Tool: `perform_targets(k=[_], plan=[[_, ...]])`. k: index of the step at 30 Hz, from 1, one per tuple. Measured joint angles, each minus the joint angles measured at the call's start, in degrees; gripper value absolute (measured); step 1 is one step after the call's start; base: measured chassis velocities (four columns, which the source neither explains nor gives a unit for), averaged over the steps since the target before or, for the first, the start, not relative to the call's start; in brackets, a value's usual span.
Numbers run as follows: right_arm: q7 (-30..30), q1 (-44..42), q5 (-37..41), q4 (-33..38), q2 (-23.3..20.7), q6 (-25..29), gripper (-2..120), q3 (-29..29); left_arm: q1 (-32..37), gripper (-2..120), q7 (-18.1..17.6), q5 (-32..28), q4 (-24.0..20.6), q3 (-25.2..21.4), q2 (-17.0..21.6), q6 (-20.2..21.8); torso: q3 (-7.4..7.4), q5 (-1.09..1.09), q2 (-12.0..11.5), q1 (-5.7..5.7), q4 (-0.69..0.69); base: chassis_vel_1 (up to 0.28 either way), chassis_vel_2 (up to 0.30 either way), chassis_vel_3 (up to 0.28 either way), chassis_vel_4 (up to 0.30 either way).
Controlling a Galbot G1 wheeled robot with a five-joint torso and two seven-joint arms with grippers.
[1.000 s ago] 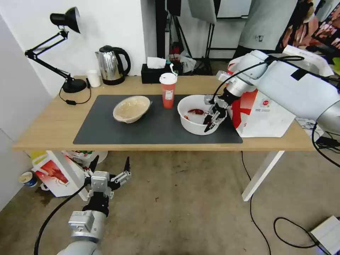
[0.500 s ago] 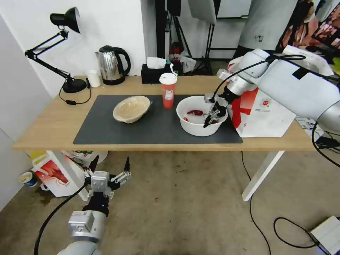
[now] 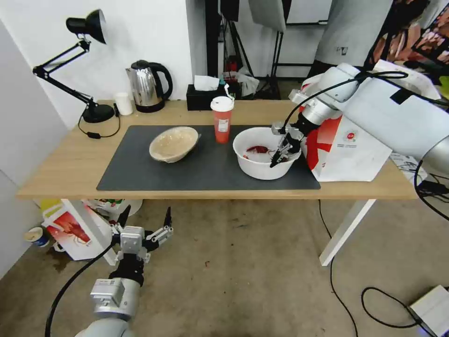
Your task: Pick up the trash from the table and place it into the takeout bag.
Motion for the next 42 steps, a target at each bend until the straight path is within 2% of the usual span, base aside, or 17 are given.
perform_targets(k=[24, 42], plan=[[0.01, 3.59, 0.23, -2.54, 1.61, 0.61, 0, 3.89, 0.0, 100, 0.0, 0.0, 0.0, 0.0, 0.0, 0.0, 0.0, 0.0, 0.0, 0.0, 0.0, 0.0, 0.0, 0.0, 0.0], [0.03, 8.52, 1.21, -2.5, 1.4, 1.34, 0, 3.49, 0.0, 100, 0.0, 0.0, 0.0, 0.0, 0.0, 0.0, 0.0, 0.0, 0.0, 0.02, 0.0, 0.0, 0.0, 0.0, 0.0]])
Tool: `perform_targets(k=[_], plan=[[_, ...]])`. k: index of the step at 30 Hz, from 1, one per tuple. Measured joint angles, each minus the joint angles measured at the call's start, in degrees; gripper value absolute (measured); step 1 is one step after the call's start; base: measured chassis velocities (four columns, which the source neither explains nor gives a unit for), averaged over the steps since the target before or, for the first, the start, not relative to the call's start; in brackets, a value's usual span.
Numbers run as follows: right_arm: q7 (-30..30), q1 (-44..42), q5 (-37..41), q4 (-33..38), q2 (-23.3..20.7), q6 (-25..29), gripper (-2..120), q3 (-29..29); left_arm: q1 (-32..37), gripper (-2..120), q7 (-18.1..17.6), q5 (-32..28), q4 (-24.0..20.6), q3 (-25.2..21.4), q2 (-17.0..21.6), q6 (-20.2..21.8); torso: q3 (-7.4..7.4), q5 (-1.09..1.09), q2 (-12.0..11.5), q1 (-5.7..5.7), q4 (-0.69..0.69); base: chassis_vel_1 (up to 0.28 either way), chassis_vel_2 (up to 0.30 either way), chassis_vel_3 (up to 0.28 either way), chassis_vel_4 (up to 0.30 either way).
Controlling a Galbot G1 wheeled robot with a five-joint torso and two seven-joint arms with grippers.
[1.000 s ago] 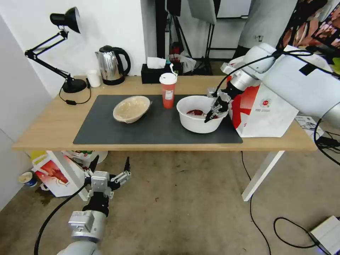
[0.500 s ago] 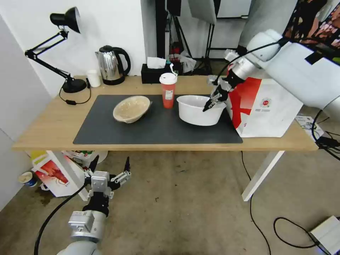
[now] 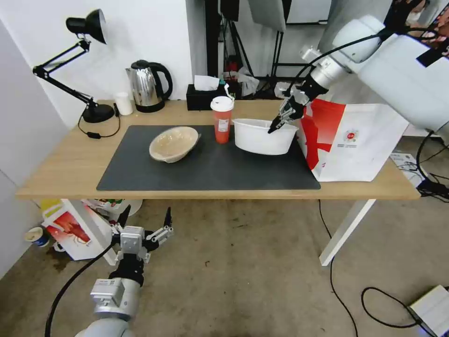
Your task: Pick up the trash from the table and place it into the takeout bag.
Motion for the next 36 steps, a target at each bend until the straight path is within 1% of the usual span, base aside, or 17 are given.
perform_targets(k=[13, 27, 29, 36], plan=[[0.0, 4.98, 1.89, -0.77, 0.02, 0.53, 0, -0.14, 0.0, 100, 0.0, 0.0, 0.0, 0.0, 0.0, 0.0, 0.0, 0.0, 0.0, 0.0, 0.0, 0.0, 0.0, 0.0, 0.0], [0.01, 13.55, 5.23, -2.97, 2.2, 0.58, 0, -0.94, 0.0, 100, 0.0, 0.0, 0.0, 0.0, 0.0, 0.0, 0.0, 0.0, 0.0, 0.0, 0.0, 0.0, 0.0, 0.0, 0.0], [0.01, 15.44, 5.8, -4.02, 3.03, 0.58, 0, -1.08, 0.0, 100, 0.0, 0.0, 0.0, 0.0, 0.0, 0.0, 0.0, -0.01, 0.01, 0.0, 0.0, 0.0, 0.0, 0.0, 0.0], [0.01, 19.04, 6.4, -5.83, 3.73, 0.87, 0, -1.88, 0.0, 100, 0.0, 0.0, 0.0, 0.0, 0.0, 0.0, 0.0, 0.0, 0.0, -0.01, 0.0, 0.0, 0.0, 0.0, 0.0]])
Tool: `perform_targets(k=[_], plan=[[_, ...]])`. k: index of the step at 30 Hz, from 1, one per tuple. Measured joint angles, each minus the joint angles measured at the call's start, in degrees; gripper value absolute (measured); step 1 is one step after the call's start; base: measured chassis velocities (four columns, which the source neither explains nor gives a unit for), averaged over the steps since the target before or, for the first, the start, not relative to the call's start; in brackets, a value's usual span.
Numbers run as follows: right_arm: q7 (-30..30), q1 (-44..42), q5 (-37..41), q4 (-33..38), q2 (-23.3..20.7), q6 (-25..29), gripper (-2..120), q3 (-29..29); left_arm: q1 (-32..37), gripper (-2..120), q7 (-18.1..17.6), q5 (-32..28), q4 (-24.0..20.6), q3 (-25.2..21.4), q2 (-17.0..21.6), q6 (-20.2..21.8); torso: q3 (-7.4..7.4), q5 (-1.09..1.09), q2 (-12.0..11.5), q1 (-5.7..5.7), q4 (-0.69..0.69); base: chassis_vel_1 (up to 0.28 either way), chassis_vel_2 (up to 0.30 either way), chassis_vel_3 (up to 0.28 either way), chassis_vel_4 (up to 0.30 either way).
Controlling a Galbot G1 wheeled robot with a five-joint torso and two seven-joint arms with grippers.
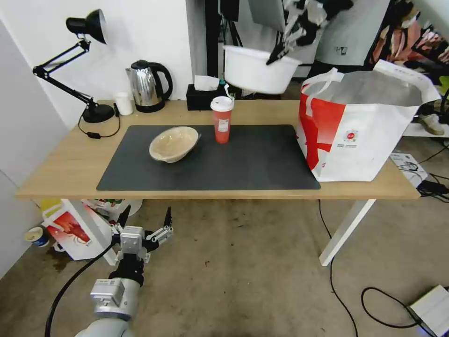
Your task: Pick up the trash from the table and place it into the takeout bag.
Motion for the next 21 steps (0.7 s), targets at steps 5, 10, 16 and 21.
perform_targets(k=[5, 10, 16, 21], plan=[[0.0, 1.54, 0.07, -1.25, -0.33, 0.8, 0, -0.23, 0.0, 100, 0.0, 0.0, 0.0, 0.0, 0.0, 0.0, 0.0, 0.0, 0.0, -0.01, 0.0, 0.0, 0.0, 0.0, 0.0], [0.0, 2.61, -0.02, -2.63, -1.85, 1.91, 0, -0.24, 0.0, 100, 0.0, 0.0, 0.0, 0.0, 0.0, 0.0, 0.0, 0.02, 0.0, -0.01, -0.01, 0.0, 0.0, 0.0, 0.0], [0.0, 3.65, -1.29, -4.22, -4.57, 3.54, 0, -0.35, 0.0, 100, 0.0, 0.0, 0.0, 0.0, 0.0, 0.0, 0.0, 0.01, 0.0, -0.01, 0.0, 0.0, 0.0, 0.0, 0.0], [0.0, 3.86, -2.69, -4.6, -6.92, 4.52, 0, -0.34, 0.0, 100, 0.0, 0.0, 0.0, 0.0, 0.0, 0.0, 0.0, 0.02, 0.0, 0.0, 0.0, 0.0, 0.0, 0.0, 0.0]])
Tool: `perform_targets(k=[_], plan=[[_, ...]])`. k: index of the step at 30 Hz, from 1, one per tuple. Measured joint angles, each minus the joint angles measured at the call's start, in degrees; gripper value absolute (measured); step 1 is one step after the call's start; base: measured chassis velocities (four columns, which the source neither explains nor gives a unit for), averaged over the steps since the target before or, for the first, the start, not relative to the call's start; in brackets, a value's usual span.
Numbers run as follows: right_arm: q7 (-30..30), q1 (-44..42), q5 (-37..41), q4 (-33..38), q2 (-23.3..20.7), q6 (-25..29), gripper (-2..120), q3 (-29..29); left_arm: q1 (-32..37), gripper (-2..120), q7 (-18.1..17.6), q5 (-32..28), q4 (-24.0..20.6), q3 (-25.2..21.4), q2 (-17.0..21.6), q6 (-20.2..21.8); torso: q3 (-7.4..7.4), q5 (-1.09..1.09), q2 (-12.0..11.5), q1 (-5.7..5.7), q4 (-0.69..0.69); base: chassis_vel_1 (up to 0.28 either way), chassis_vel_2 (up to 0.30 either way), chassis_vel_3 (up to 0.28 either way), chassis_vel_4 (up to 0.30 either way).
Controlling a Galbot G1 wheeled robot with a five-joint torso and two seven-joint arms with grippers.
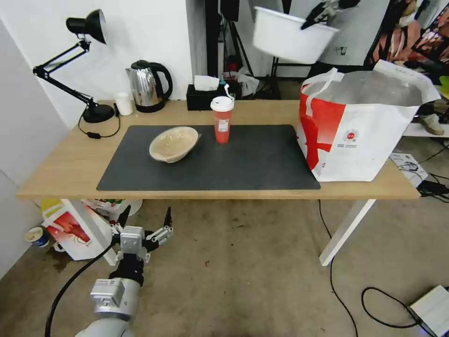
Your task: Pick up the trash from the table and place it into the takeout bag.
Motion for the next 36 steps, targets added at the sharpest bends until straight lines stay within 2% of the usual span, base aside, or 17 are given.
perform_targets(k=[12, 18, 24, 36], plan=[[0.0, -0.49, -2.28, 0.07, -4.44, 1.27, 0, 0.73, 0.0, 100, 0.0, 0.0, 0.0, 0.0, 0.0, 0.0, 0.0, -0.01, 0.0, 0.0, 0.0, 0.0, 0.0, 0.0, 0.0], [0.02, -4.15, -4.33, 0.14, -8.35, 2.24, 0, 3.44, 0.0, 100, 0.0, 0.0, 0.0, 0.0, 0.0, 0.0, 0.0, 0.0, 0.0, 0.0, -0.01, 0.0, 0.0, 0.0, 0.0], [0.04, -7.27, -6.27, -0.19, -10.43, 3.36, 0, 5.9, 0.0, 100, 0.0, 0.0, 0.0, 0.0, 0.0, 0.0, 0.0, -0.01, 0.0, 0.0, 0.0, 0.0, 0.0, 0.0, 0.0], [0.05, -13.75, -10.91, -2.22, -12.06, 5.84, 0, 12.31, 0.0, 100, 0.0, 0.0, 0.0, 0.0, 0.0, 0.0, 0.0, -0.01, 0.0, 0.01, 0.0, 0.0, 0.0, 0.0, 0.0]])
